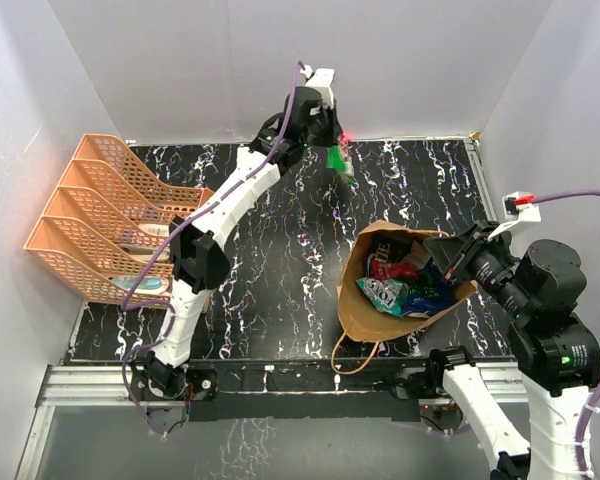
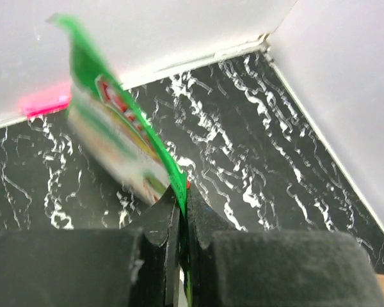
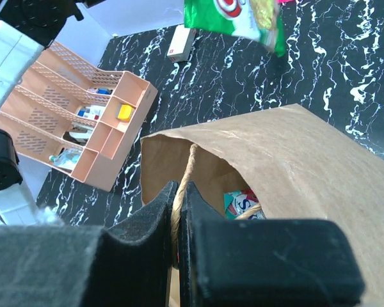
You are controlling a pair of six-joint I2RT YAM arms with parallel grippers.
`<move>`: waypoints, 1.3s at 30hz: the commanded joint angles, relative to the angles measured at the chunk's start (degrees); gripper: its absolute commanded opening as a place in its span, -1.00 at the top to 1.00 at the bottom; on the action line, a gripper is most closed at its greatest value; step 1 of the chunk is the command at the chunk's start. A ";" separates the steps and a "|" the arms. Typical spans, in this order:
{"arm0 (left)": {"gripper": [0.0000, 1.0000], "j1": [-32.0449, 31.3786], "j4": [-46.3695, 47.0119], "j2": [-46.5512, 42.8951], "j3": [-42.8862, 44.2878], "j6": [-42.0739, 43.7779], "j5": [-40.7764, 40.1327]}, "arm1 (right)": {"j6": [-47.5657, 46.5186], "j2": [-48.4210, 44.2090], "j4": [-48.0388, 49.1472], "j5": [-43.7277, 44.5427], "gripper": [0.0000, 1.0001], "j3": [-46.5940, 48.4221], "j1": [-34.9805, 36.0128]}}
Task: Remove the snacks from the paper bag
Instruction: Place the snack at the center of the board.
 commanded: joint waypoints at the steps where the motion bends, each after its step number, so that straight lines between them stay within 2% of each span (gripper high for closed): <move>1: 1.00 5.95 4.13 -4.04 -2.69 -3.63 7.99 | 1.00 -0.32 0.88 1.24 0.84 2.60 0.31; 4: 1.00 9.70 9.95 -9.78 -18.35 -5.37 9.70 | 1.67 -0.24 1.14 1.02 0.84 2.27 0.31; 9: 1.00 13.93 9.98 -15.83 -36.33 -6.95 13.18 | 2.76 0.57 2.89 -1.43 0.84 0.56 0.30; 13: 1.00 17.18 9.95 -20.17 -48.05 -10.53 12.98 | 2.75 1.28 4.17 -4.38 0.85 -1.01 0.31; 17: 1.00 19.15 8.85 -24.41 -55.43 -13.47 10.34 | 2.31 2.47 4.06 -4.53 0.84 -0.21 0.28; 22: 0.60 19.32 5.85 -27.89 -58.69 -13.63 8.82 | 0.49 3.52 3.30 -5.40 0.84 1.17 0.26; 25: 0.07 19.32 4.11 -31.82 -60.99 -13.14 9.05 | -0.88 3.52 3.24 -7.41 0.84 0.65 0.30; 28: -0.26 19.32 4.18 -37.73 -64.58 -12.99 13.50 | -2.71 2.84 4.27 -12.80 0.84 -1.13 0.25; 34: -0.61 19.24 4.98 -49.77 -69.68 -12.65 25.99 | -4.55 1.92 6.17 -31.52 0.84 -4.96 0.31; 39: -0.72 17.95 6.61 -56.26 -74.38 -14.43 36.21 | 0.13 0.00 13.06 -40.47 0.83 -9.30 0.31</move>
